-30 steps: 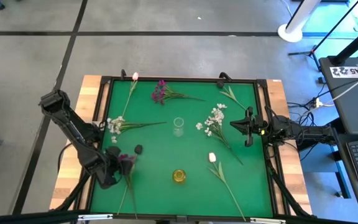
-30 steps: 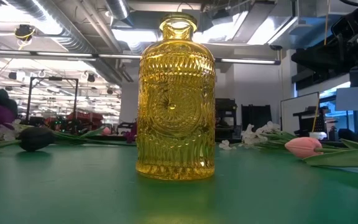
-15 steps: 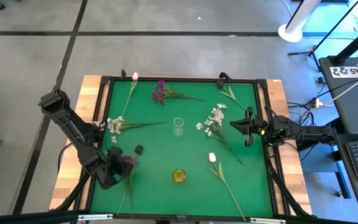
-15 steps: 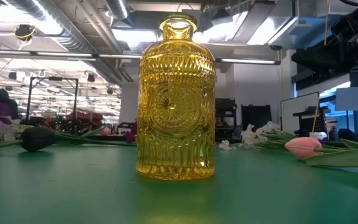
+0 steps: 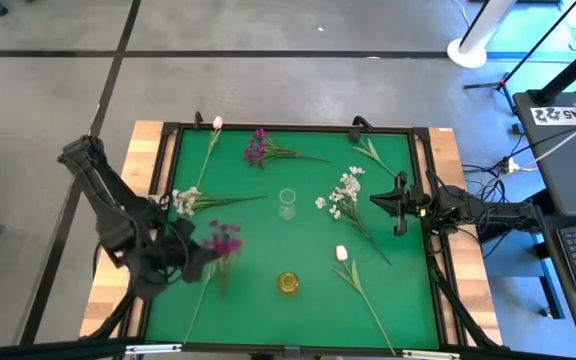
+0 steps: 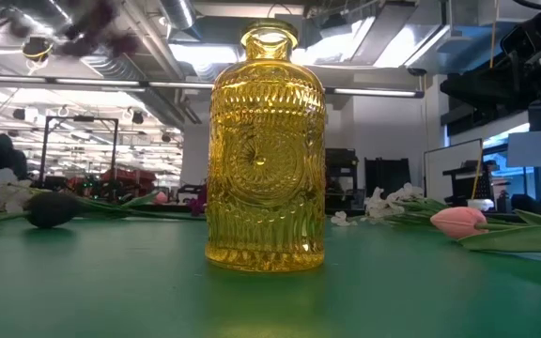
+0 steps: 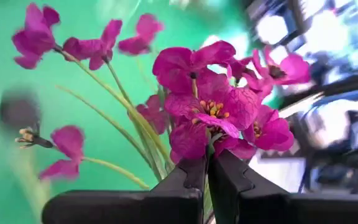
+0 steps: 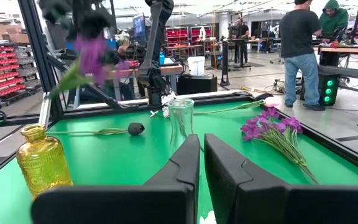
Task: Sort flowers into vase by color
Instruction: Put the bottom purple flowers into the transparent vase, then put the left white flowers into the yellow vase
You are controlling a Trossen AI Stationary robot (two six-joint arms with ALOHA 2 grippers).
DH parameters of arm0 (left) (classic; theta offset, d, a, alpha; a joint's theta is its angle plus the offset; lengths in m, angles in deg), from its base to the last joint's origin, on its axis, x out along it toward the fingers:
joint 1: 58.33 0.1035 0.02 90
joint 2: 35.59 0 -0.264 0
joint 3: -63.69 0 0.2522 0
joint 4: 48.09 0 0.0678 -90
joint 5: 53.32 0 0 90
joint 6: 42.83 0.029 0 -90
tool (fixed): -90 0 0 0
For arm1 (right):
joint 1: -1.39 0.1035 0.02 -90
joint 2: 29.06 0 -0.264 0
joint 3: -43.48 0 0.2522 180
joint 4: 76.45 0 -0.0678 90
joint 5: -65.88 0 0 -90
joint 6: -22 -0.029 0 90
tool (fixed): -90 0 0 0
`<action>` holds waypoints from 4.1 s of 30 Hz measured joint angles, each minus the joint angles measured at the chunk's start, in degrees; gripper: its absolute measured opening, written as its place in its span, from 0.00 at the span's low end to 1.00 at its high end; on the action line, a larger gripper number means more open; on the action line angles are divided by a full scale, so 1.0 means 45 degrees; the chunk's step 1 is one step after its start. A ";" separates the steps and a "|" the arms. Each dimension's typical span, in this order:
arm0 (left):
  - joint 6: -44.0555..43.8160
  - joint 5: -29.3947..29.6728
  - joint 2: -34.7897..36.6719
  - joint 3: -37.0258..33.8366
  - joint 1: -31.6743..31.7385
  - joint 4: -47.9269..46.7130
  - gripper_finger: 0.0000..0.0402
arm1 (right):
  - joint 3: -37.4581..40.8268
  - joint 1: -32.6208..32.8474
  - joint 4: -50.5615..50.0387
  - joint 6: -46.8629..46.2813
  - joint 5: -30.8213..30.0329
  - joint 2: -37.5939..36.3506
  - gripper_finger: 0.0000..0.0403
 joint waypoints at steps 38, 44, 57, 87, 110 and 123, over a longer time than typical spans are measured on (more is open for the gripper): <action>2.3072 -0.3317 -0.0609 0.1469 0.9286 1.0933 0.00 | 0.0001 0.0000 0.0000 0.0000 -0.0001 0.0001 0.06; 2.2383 -0.3864 -0.0607 0.0524 1.0102 1.1198 0.00 | 0.0001 0.0000 0.0000 0.0000 -0.0004 -0.0001 0.06; 2.1434 -0.4618 -0.0838 -0.1009 1.0612 1.1585 0.01 | -0.0003 0.0000 0.0000 0.0000 -0.0003 0.0004 0.06; 2.2691 -0.2572 0.1388 -0.2321 0.9601 1.1321 0.61 | 0.0001 0.0000 0.0044 0.0000 -0.0026 0.0004 0.06; 1.4033 -0.3458 0.0292 -0.2306 0.8532 -0.4372 0.62 | -0.0014 0.0000 0.2844 -0.0003 0.0098 -0.0001 0.06; 1.6114 -0.5132 -0.2658 -0.2373 1.1505 -0.4356 0.62 | -0.0014 0.0000 0.2924 -0.0003 0.0098 0.0004 0.06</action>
